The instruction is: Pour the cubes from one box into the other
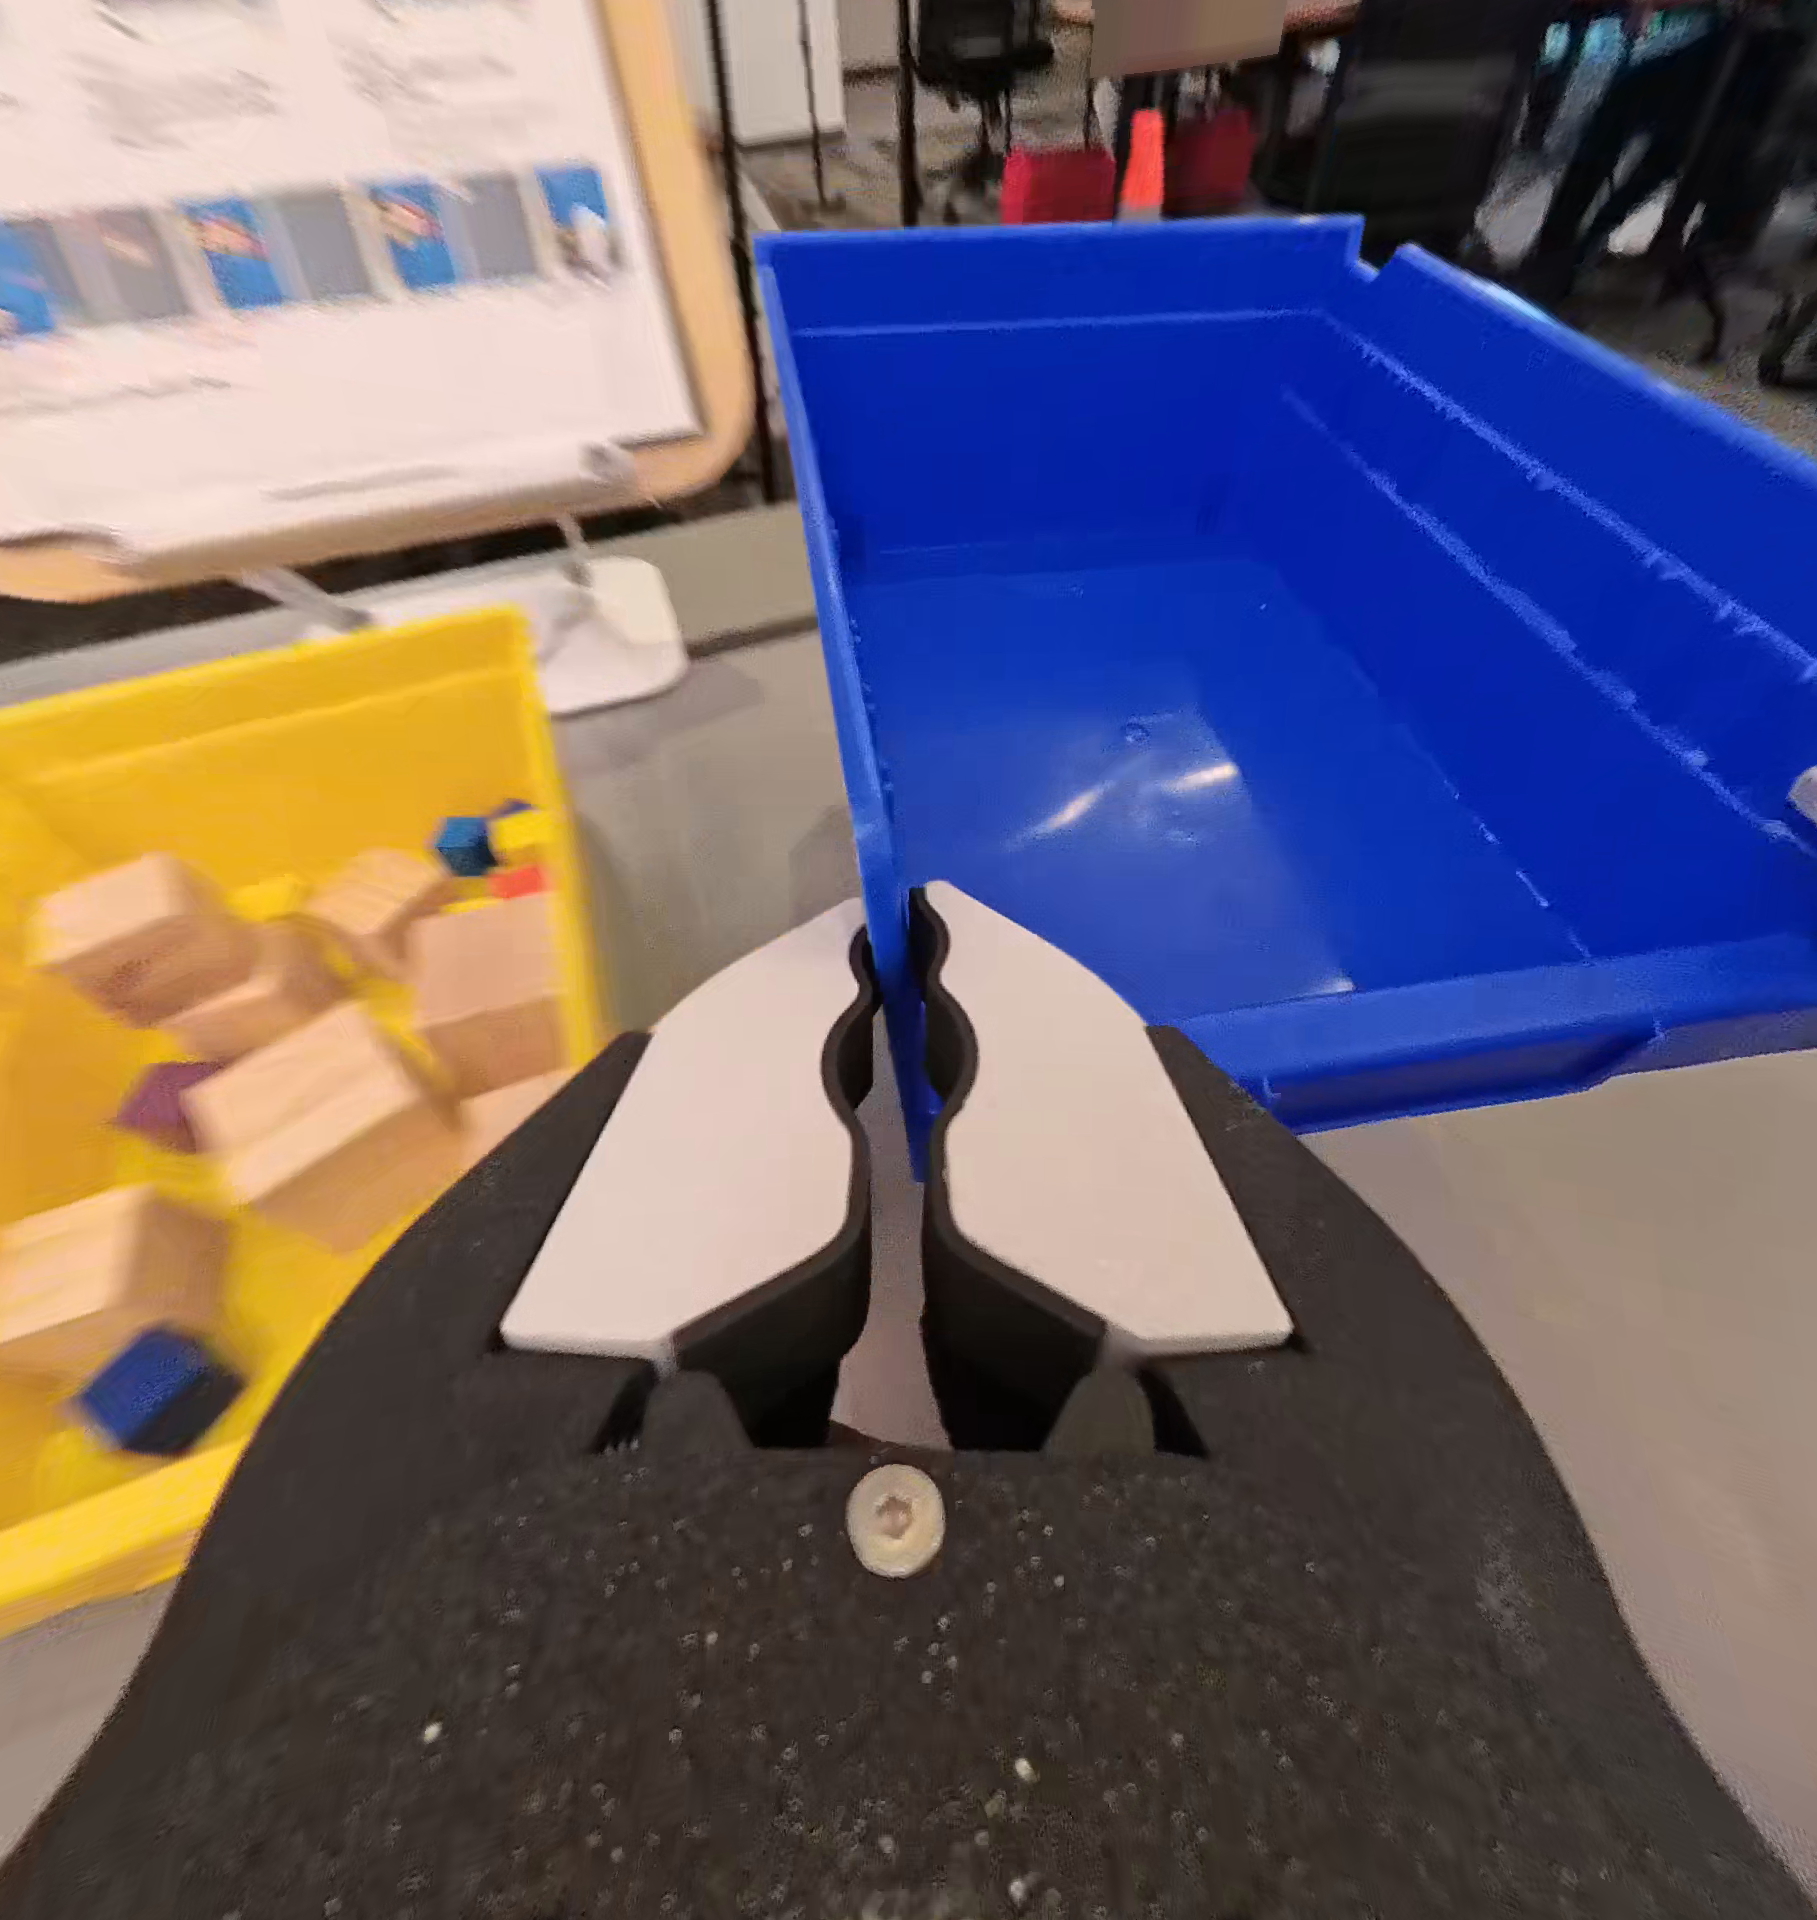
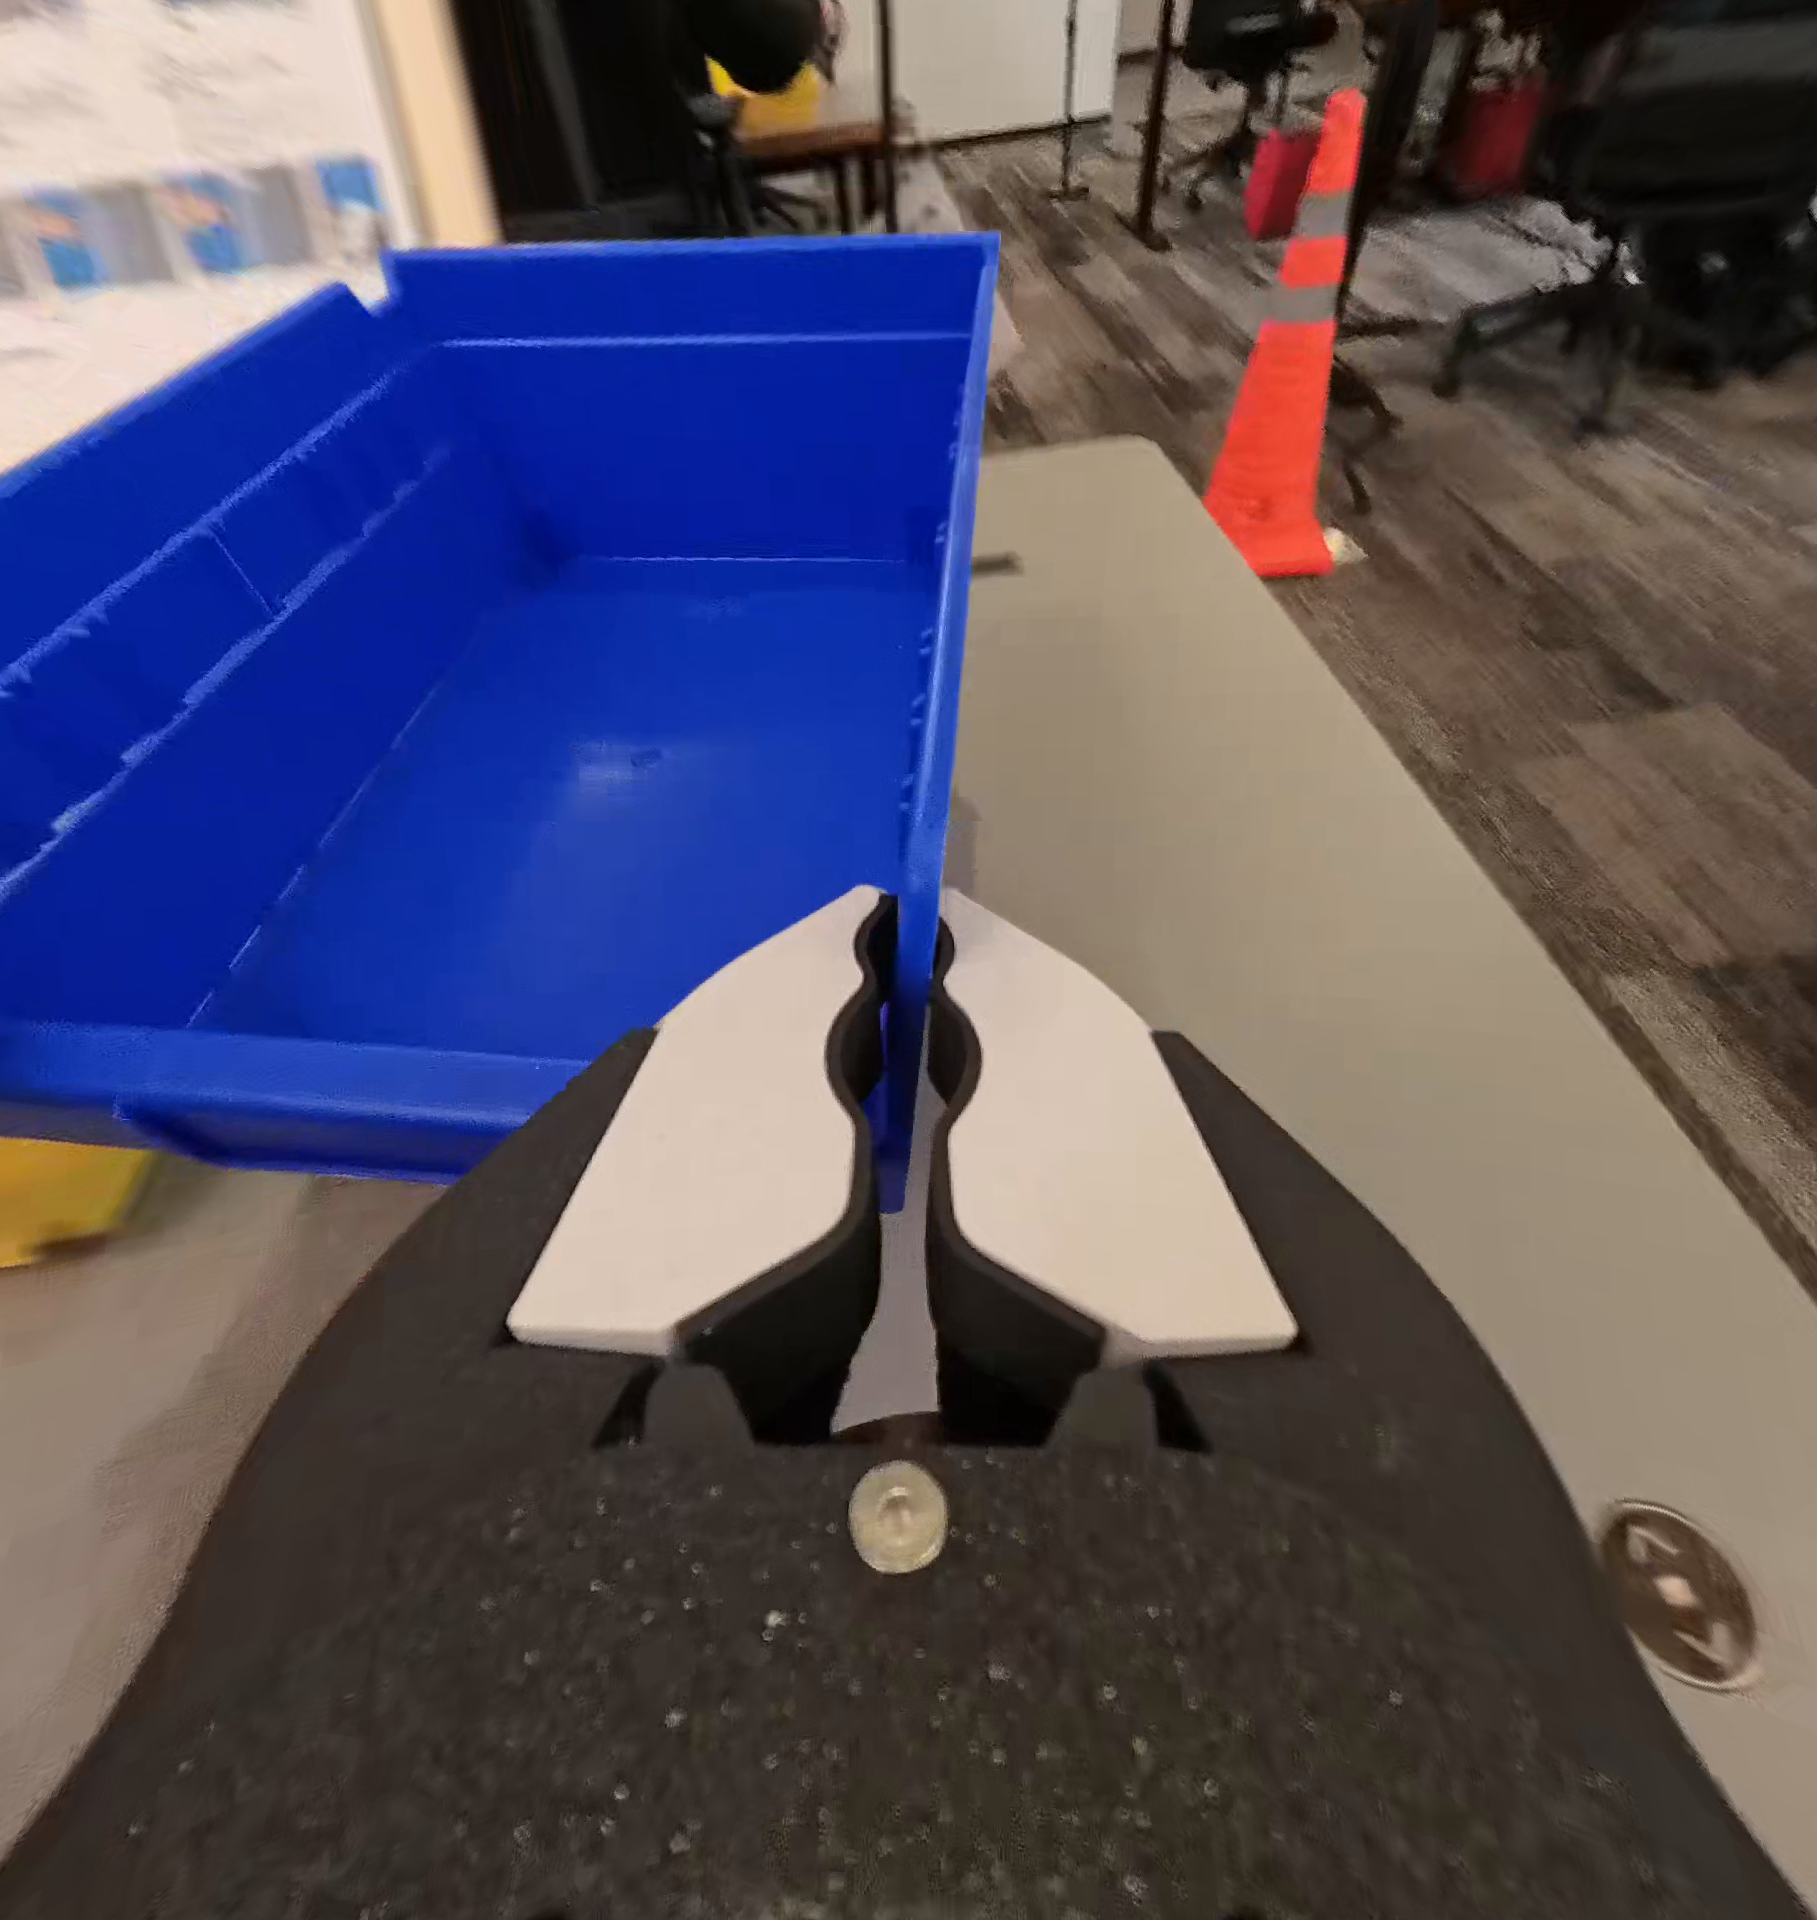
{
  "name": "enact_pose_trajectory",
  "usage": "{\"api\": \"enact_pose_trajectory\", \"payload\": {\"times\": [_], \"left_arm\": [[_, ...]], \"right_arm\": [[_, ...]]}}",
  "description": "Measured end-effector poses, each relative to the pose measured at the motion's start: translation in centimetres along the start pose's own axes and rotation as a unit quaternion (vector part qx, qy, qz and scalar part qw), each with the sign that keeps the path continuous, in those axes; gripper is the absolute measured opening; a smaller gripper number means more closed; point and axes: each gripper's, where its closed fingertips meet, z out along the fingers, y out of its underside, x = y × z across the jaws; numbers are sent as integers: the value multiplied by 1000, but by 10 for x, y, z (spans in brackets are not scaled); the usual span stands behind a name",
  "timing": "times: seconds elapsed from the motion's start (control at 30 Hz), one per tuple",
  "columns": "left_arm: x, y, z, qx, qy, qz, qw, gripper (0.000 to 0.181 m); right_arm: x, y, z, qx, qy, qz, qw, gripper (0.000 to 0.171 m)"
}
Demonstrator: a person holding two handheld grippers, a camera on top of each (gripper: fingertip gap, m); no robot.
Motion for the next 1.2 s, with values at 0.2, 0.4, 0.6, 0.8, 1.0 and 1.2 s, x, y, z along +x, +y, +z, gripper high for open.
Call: {"api": "enact_pose_trajectory", "payload": {"times": [0.2, 0.4, 0.6, 0.8, 1.0, 1.2], "left_arm": [[70, 46, 59, -52, 12, -6, 999, 5], [80, 73, 71, -54, 19, -34, 998, 7], [78, 66, 45, -65, 85, -29, 994, 48], [-15, 22, -42, -3, 117, -41, 992, 57], [-221, 55, -85, 29, -81, -31, 996, 56], [-286, 109, -60, -12, -82, -64, 994, 62]], "right_arm": [[79, 43, 47, -50, -18, -3, 999, 3], [88, 56, 68, -18, -31, -21, 999, 2], [96, 58, 62, -94, 10, 1, 995, 35], [35, -4, 5, -19, -5, -52, 998, 41], [-186, 41, -8, -7, -164, -144, 976, 42], [-272, 83, 25, -71, -148, -100, 981, 44]]}}
